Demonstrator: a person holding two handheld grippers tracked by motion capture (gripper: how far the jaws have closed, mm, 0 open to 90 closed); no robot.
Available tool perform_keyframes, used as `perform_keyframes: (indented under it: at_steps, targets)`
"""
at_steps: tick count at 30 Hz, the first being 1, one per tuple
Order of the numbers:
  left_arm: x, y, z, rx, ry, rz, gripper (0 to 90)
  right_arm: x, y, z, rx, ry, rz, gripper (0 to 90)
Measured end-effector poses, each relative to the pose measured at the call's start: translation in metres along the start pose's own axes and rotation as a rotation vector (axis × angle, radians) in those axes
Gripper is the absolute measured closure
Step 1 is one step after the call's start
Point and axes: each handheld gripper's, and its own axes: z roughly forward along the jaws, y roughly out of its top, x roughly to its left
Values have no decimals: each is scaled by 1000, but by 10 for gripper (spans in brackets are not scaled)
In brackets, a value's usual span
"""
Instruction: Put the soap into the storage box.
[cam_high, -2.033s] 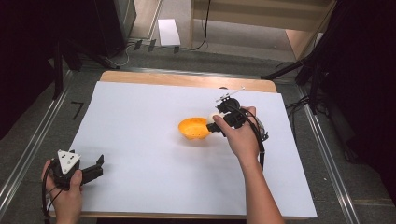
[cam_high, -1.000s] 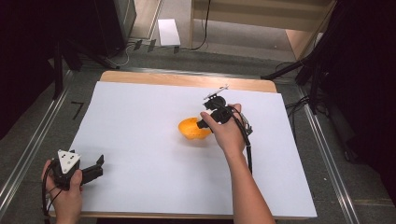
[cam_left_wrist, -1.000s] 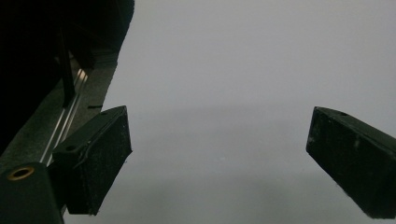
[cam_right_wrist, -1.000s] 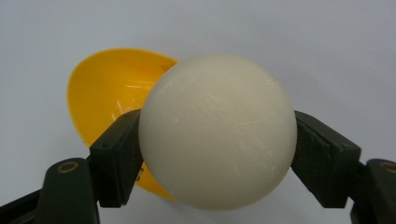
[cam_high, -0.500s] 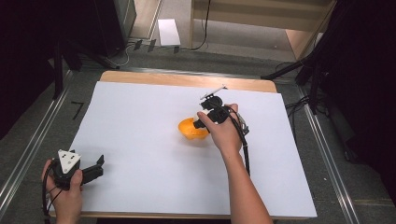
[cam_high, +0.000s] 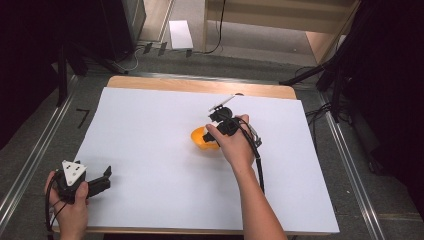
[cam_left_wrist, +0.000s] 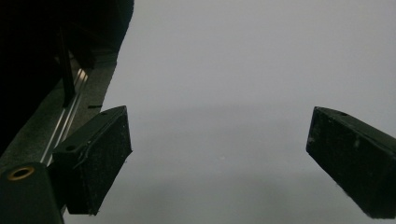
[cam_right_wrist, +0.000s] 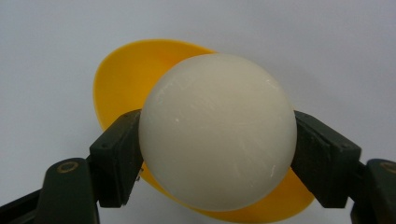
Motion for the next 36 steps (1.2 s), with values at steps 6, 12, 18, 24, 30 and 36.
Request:
perform_keyframes:
  at_steps: [6, 12, 18, 24, 30, 36]
  targets:
    - [0, 0, 0, 2, 1, 1, 70, 1, -1, 6, 23, 2, 24, 235]
    - [0, 0, 0, 3, 3, 2, 70, 1, 0, -3, -7, -13, 38, 116]
    - [0, 0, 0, 3, 2, 3, 70, -5, -5, -12, -27, 11, 51, 12]
    - [-1, 0, 0, 2, 3, 7, 70, -12, -17, -26, -86, 10, 56, 0]
    - [-2, 0, 0, 2, 6, 9, 70, -20, -27, -34, -101, 3, 73, 0]
    - [-2, 0, 0, 4, 7, 14, 70, -29, -41, -42, -116, -4, 79, 0]
